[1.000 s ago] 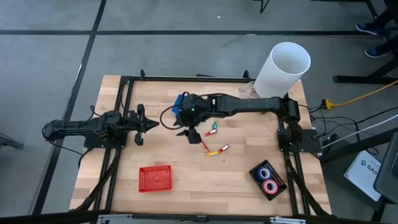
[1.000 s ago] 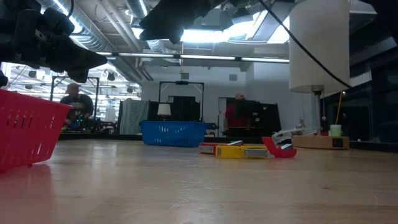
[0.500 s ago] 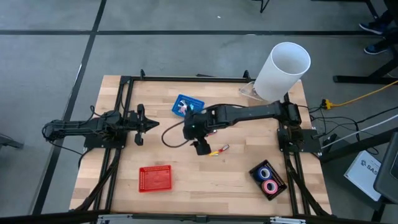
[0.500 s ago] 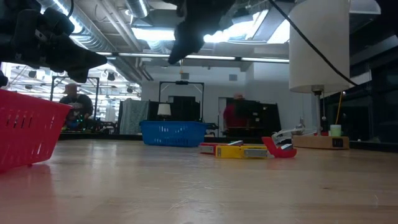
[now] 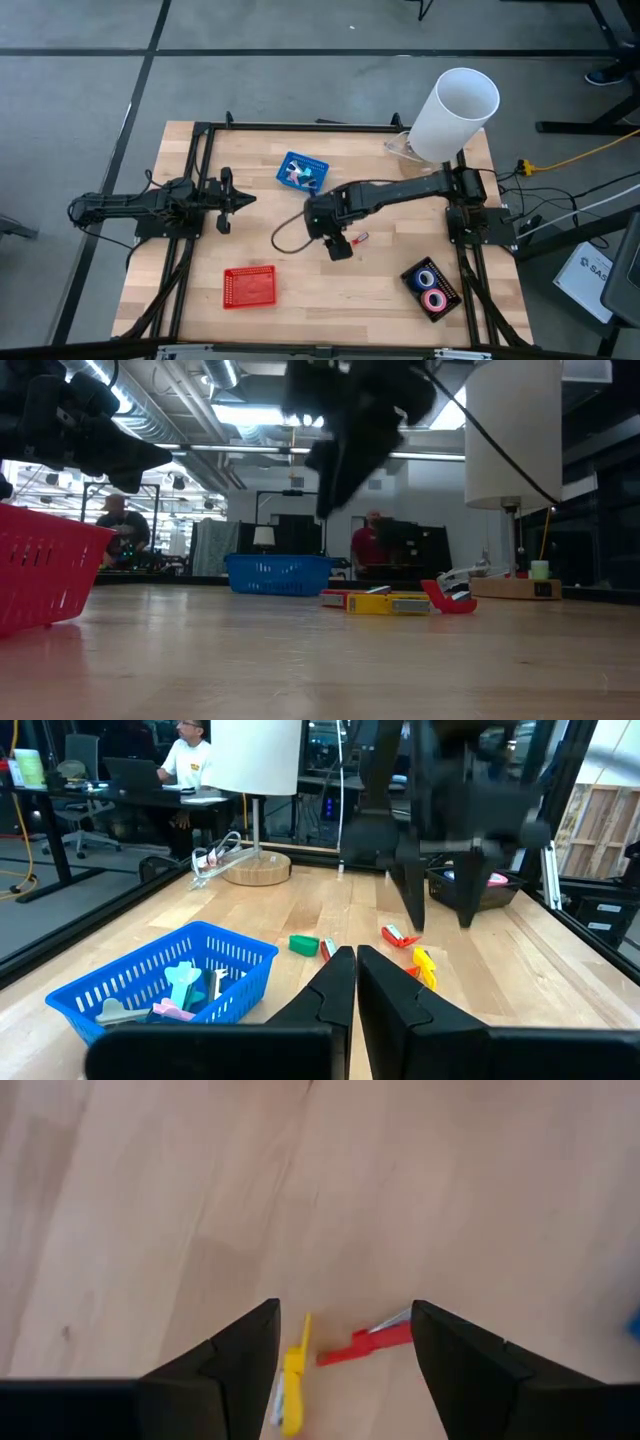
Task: Pick and place Stapler, Stapler remover, tape
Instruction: Adjust the red bin
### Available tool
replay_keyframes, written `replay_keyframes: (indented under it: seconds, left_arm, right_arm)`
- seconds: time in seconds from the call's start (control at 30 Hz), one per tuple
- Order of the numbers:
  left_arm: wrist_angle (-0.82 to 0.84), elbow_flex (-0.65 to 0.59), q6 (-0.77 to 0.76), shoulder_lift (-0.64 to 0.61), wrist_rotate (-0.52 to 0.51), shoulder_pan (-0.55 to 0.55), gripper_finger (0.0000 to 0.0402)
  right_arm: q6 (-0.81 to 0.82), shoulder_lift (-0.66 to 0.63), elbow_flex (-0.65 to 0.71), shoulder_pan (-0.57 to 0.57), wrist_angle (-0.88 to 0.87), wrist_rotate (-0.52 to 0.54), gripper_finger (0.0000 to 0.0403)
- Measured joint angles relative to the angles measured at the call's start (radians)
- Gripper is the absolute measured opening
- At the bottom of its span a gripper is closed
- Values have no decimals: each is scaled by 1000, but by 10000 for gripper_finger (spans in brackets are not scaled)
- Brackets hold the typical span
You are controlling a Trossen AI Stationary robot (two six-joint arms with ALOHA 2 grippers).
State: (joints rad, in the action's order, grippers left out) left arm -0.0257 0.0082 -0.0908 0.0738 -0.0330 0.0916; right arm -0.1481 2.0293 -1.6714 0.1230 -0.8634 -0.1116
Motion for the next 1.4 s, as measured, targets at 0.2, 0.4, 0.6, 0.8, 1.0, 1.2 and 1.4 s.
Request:
replay_keyframes:
  seconds: [0.2, 0.4, 0.6, 0.8, 1.0, 1.2, 1.4]
  left_arm:
    - [0, 0, 0, 0, 0, 0, 11]
    - [0, 0, 0, 0, 0, 0, 10]
    - [0, 0, 0, 0, 0, 0, 11]
    - [0, 0, 0, 0, 0, 0, 11]
    - [0, 0, 0, 0, 0, 0, 10]
    - [0, 0, 0, 0, 0, 0, 11]
    - [0, 0, 0, 0, 0, 0, 9]
  right_arm:
    - [127, 1, 140, 20, 175, 32, 227]
    - [76, 1, 172, 57, 385, 65, 227]
    - [-148, 0, 119, 59, 538, 90, 227]
    - [-70, 0, 47, 34, 584, 88, 227]
    - [-12, 0, 4, 31, 581, 82, 227]
    - [103, 0, -22, 31, 583, 83, 227]
    - [257, 0, -58, 31, 583, 85, 227]
